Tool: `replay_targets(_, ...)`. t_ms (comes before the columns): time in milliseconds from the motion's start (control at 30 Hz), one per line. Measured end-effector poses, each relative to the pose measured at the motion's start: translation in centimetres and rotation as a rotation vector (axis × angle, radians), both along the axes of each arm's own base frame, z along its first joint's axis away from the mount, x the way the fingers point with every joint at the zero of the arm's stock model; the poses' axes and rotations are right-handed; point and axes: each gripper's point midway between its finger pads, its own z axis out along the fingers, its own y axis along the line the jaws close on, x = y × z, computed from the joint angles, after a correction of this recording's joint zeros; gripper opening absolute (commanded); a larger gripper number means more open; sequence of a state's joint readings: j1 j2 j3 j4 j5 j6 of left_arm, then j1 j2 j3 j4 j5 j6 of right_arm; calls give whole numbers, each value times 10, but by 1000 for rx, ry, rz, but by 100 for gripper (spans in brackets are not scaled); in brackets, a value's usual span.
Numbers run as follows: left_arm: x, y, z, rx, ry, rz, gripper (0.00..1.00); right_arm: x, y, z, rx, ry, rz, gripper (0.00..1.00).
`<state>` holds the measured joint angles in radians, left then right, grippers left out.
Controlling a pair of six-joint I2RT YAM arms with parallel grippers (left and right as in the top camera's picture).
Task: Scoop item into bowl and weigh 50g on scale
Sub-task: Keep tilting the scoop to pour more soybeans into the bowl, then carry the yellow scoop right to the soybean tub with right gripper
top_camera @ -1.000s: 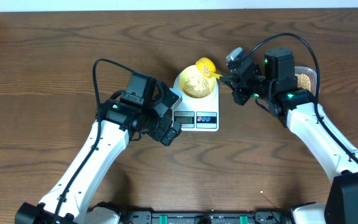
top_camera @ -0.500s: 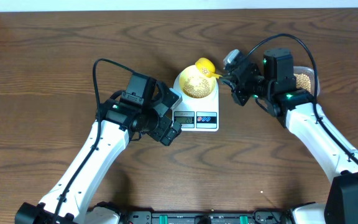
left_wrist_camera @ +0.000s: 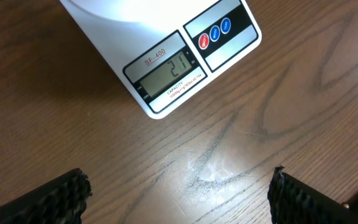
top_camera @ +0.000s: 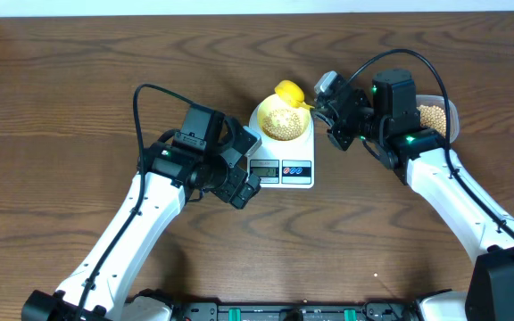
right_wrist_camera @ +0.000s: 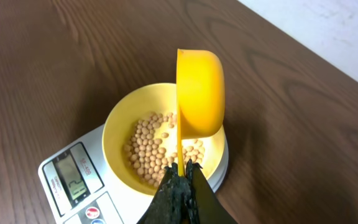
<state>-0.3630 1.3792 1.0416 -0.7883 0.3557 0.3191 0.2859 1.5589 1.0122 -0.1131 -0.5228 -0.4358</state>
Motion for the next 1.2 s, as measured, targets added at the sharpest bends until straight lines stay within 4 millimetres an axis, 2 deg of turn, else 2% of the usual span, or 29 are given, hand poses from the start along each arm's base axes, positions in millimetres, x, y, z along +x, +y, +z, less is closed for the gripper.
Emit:
replay_targets(200,0,0,0,0,0,0,94,-1,4,2,2,-9,8,1)
replay_targets(400,0,0,0,0,0,0,94,-3,8,15,13,-47,20,1)
replay_targets(533,0,0,0,0,0,0,94,-11,6,6,-3,5,20,1)
replay_targets(633,0,0,0,0,0,0,94,-10,6,7,7,12,11,1)
replay_targets(867,0,0,0,0,0,0,94,15,7,45,224,18,-133,1)
replay_targets(933,0,0,0,0,0,0,94,23,-2,54,280,28,-184,1)
replay_targets(1067,0,0,0,0,0,0,94,34,-33,67,346,46,-289,1)
replay_targets(1167,0,0,0,0,0,0,94,40,-62,80,376,30,-364,1)
replay_targets(1200,0,0,0,0,0,0,94,42,-78,82,381,29,-403,1)
